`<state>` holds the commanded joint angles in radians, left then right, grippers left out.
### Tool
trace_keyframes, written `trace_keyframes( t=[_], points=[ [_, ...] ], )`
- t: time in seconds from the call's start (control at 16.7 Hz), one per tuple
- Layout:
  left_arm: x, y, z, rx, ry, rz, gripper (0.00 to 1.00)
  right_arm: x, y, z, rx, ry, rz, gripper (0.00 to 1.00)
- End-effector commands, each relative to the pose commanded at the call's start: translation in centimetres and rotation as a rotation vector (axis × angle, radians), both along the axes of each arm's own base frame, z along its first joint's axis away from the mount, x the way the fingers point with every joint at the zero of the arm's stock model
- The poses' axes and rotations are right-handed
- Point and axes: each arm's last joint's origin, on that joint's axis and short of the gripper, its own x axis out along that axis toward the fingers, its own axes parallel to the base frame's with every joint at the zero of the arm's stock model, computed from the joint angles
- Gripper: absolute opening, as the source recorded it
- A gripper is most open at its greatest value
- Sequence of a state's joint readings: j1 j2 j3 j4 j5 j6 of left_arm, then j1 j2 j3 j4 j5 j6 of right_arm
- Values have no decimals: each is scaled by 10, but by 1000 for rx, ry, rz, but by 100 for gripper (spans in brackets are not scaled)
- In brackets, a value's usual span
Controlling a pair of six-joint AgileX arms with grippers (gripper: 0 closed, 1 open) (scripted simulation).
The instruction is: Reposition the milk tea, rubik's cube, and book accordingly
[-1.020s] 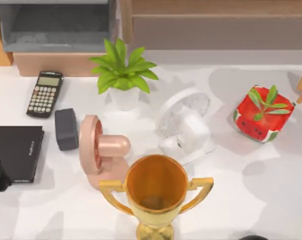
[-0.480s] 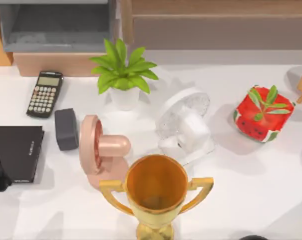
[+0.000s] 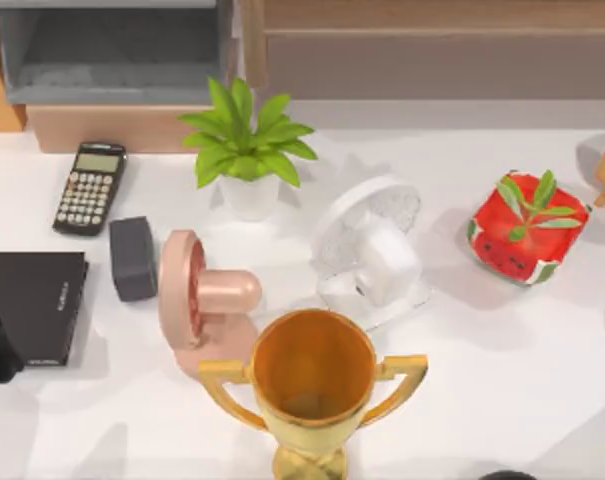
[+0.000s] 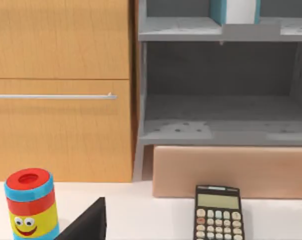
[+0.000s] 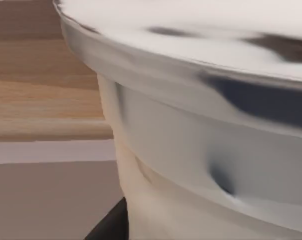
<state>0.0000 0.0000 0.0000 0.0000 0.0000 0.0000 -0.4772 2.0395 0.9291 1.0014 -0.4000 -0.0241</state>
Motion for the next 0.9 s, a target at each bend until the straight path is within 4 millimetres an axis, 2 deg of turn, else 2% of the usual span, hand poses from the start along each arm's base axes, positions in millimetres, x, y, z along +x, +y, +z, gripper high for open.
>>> trace_keyframes(
  t=[0.18,0.3,0.42,0.66,0.9],
  points=[
    [0,0,0,0,0,0,100,-13,-25,15,36,-19,-96,0],
    [0,0,0,0,0,0,100,-16,-33,13,55,-18,-126,0],
    [0,0,0,0,0,0,100,-10,-26,-3,49,-4,-90,0],
    [0,0,0,0,0,0,100,3,1,-34,-5,5,12,0],
    [0,0,0,0,0,0,100,4,3,-38,-15,6,17,0]
  ],
)
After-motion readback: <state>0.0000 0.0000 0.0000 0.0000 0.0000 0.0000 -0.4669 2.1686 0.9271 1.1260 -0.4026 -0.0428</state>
